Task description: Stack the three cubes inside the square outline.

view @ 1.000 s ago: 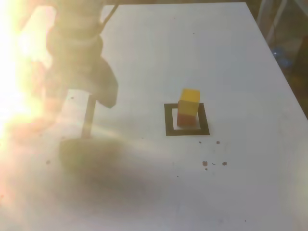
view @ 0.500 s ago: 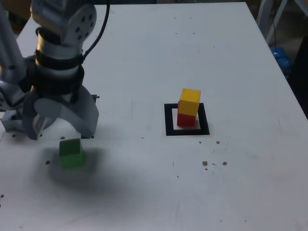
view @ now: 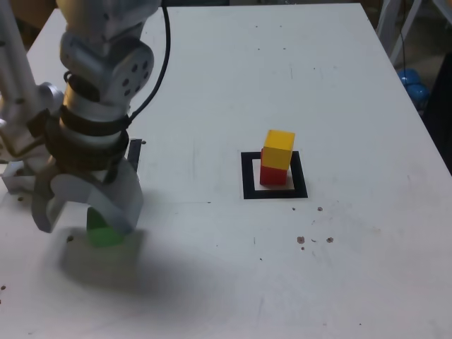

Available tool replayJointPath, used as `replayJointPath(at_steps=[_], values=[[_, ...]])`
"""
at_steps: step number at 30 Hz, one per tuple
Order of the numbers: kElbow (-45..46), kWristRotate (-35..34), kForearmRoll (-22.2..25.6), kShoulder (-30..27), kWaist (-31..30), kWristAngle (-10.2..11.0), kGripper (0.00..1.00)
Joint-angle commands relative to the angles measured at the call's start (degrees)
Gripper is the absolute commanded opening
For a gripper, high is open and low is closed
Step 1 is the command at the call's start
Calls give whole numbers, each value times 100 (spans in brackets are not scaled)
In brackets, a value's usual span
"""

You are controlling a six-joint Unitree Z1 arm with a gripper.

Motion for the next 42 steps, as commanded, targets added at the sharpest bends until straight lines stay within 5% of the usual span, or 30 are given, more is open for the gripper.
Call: replayJointPath(at_steps=[1, 12, 22, 35, 42], values=[[78, 77, -127, 78, 6, -70, 93], [211, 363, -475, 266, 92, -218, 75], [99, 387, -615, 289, 91, -30, 34], [111, 388, -642, 292, 92, 31, 32], [-110, 388, -312, 241, 182, 328, 32]])
